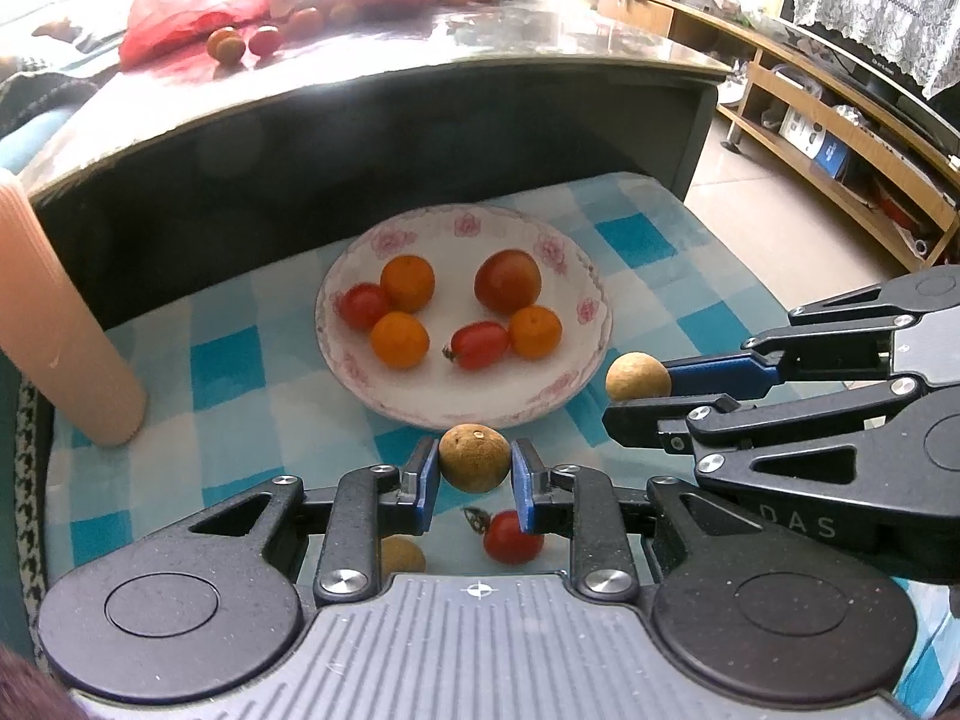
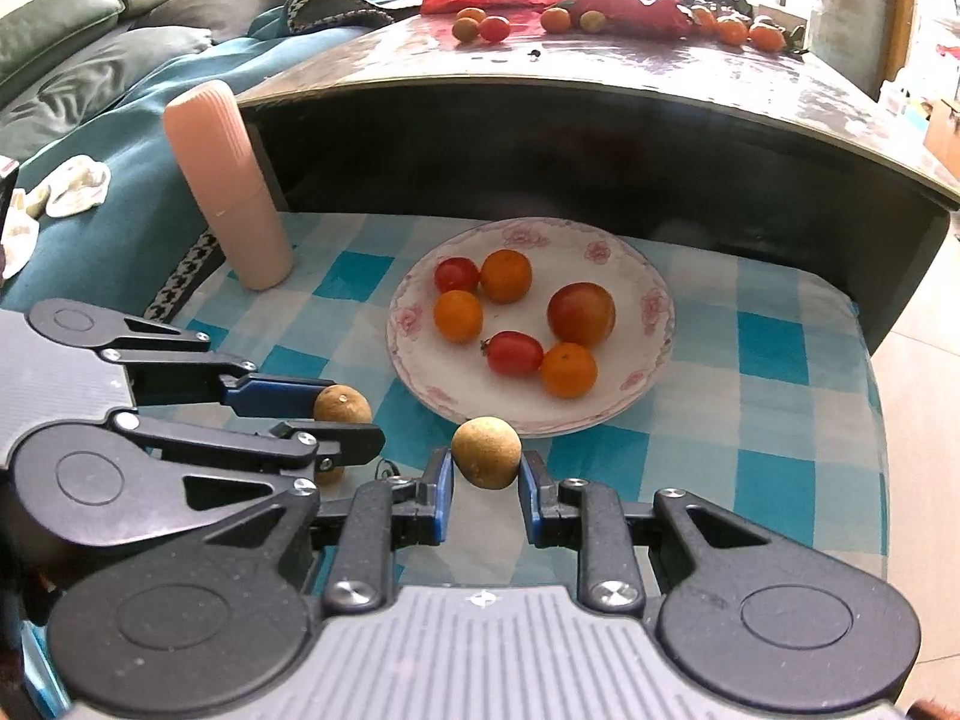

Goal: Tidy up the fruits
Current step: 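Carry both held brown fruits over the white plate and lower them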

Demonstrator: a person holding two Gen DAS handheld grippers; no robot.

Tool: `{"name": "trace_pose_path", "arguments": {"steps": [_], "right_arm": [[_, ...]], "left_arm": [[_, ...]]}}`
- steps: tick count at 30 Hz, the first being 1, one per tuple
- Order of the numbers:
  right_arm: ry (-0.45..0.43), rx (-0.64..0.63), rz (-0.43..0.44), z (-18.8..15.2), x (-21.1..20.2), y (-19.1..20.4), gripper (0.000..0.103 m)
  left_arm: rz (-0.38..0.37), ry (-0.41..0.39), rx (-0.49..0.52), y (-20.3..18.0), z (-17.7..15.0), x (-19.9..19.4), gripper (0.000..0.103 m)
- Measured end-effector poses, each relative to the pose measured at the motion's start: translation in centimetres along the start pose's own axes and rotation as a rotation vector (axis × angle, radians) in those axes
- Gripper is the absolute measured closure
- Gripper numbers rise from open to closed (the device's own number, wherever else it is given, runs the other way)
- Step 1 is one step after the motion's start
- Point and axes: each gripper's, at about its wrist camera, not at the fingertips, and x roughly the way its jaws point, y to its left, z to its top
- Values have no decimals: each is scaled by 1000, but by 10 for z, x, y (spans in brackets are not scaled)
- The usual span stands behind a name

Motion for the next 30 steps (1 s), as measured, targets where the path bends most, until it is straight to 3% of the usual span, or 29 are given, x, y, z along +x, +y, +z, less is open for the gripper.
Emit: {"name": "trace_pose_path", "arguments": {"steps": [16,30], "right_arm": [[-35,68,-12,34,10,-24,64],[-14,121,-16,53,39,-50,64]], "left_arm": [[12,-20,-29,9,40,21,72],[5,1,-66,16,57,54,72]]}}
